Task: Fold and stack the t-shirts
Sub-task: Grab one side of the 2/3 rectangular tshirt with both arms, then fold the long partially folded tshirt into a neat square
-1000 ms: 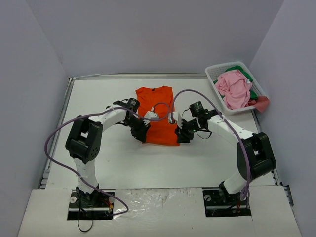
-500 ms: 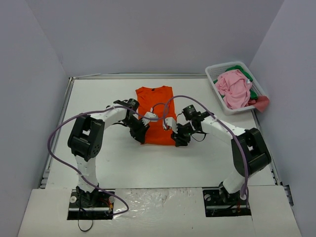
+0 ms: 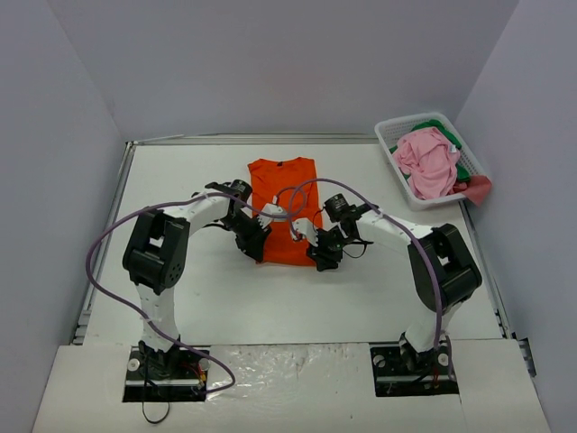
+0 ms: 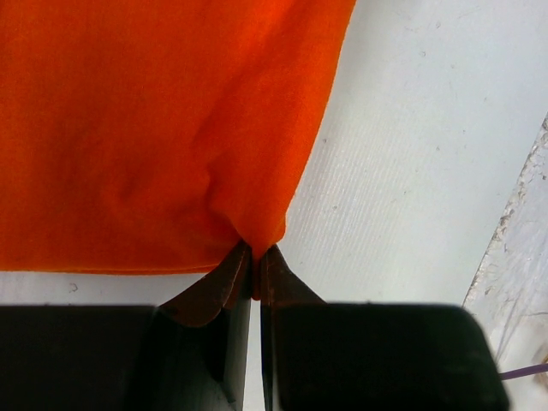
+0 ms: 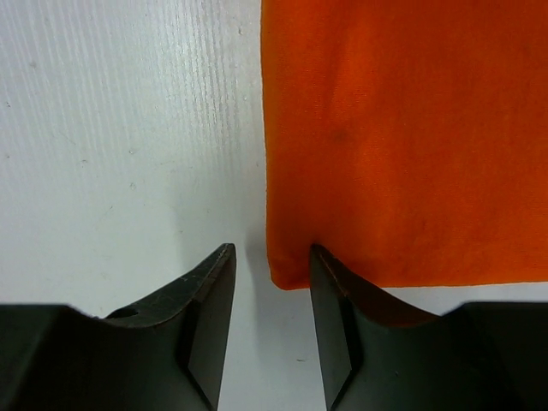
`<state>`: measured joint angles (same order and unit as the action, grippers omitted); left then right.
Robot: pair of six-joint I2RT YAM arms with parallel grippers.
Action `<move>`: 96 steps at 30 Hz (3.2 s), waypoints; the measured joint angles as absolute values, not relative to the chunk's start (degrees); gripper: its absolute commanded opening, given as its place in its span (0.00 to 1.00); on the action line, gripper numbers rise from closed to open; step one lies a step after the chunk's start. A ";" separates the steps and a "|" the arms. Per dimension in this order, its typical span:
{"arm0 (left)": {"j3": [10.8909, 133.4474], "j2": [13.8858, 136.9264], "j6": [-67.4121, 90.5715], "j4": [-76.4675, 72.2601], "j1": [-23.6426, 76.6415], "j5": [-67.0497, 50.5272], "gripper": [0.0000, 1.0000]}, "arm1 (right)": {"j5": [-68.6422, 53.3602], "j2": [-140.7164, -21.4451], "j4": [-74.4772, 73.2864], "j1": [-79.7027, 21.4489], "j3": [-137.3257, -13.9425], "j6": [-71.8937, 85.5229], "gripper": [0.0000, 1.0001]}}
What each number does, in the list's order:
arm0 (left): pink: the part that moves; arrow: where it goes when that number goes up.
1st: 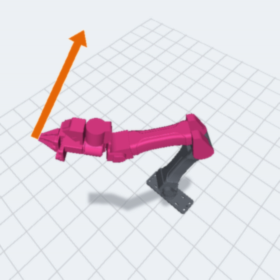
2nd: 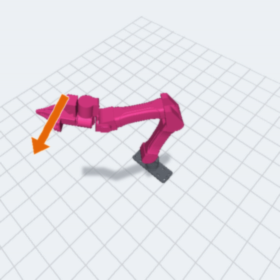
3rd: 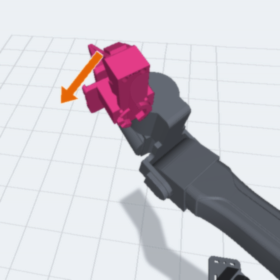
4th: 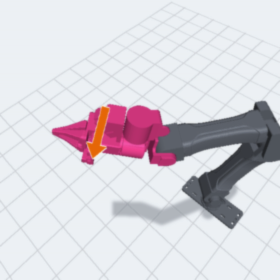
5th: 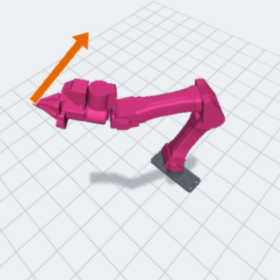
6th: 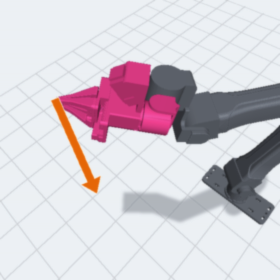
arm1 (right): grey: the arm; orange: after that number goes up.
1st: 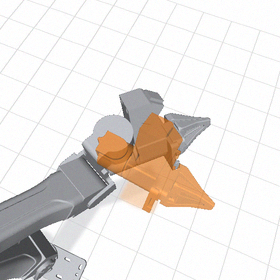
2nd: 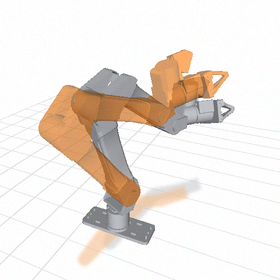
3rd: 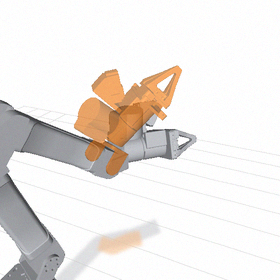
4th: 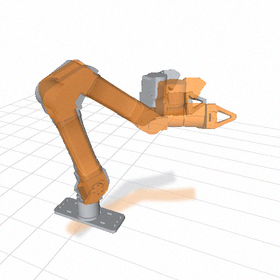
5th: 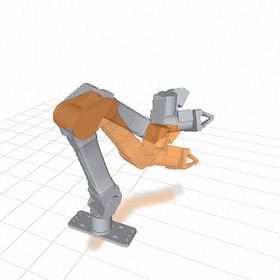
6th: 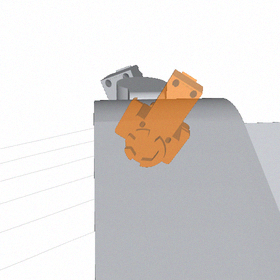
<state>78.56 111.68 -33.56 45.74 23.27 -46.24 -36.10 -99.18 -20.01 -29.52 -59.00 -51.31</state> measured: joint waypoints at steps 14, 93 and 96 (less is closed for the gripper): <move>78.56 111.90 -34.33 45.95 23.27 -46.30 0.02 | -31.14 -101.14 -18.63 -32.42 -59.42 -51.70 0.34; 93.49 97.51 -40.82 65.63 25.93 -34.61 0.02 | -37.69 -95.55 -51.86 -25.96 -89.34 -58.30 0.00; 96.40 99.55 -40.73 65.73 25.43 -34.15 0.02 | -37.71 -97.78 -52.12 -24.93 -92.05 -59.09 0.00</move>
<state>96.40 99.55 -40.73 65.73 25.43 -34.15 -37.71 -97.78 -52.12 -24.93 -92.05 -59.09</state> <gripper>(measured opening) 0.049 0.022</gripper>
